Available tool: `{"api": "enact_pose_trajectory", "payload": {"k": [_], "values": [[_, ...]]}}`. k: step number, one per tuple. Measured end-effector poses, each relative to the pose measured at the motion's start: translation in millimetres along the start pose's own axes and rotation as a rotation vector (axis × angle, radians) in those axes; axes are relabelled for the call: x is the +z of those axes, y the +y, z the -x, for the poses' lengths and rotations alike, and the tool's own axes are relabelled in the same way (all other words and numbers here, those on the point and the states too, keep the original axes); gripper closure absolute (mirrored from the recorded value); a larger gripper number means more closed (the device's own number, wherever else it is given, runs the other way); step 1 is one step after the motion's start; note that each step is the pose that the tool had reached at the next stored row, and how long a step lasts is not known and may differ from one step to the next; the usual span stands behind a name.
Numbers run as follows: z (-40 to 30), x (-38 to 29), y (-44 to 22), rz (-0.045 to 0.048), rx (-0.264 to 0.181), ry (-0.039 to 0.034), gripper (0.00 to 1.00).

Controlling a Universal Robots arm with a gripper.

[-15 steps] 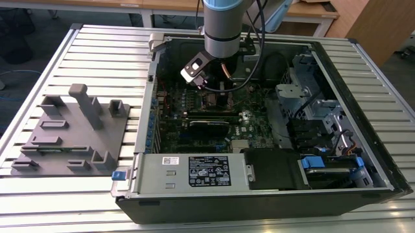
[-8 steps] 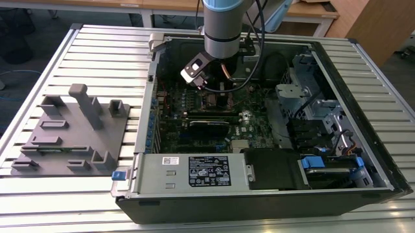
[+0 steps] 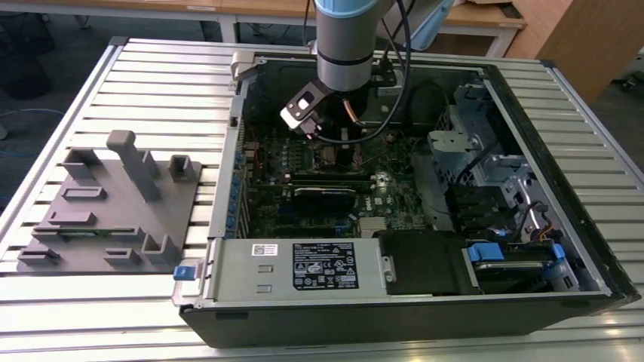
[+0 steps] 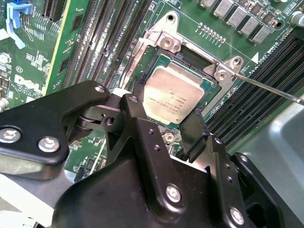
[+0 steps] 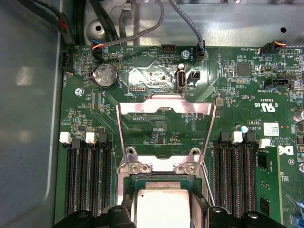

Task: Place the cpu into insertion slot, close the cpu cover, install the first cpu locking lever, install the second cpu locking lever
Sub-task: 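Place the cpu into insertion slot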

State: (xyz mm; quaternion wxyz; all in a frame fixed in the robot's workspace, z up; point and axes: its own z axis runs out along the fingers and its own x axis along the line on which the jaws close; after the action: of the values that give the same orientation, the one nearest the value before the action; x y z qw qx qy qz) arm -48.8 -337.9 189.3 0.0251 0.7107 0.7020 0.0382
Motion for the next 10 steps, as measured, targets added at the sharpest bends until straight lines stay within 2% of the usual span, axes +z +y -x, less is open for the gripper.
{"api": "enact_pose_trajectory", "payload": {"k": [7,10], "values": [[0.0,0.1,0.0,0.0001,0.0,0.0001,0.46],[-0.5,1.1,0.2,0.0015,0.0,0.0027,0.45]]}}
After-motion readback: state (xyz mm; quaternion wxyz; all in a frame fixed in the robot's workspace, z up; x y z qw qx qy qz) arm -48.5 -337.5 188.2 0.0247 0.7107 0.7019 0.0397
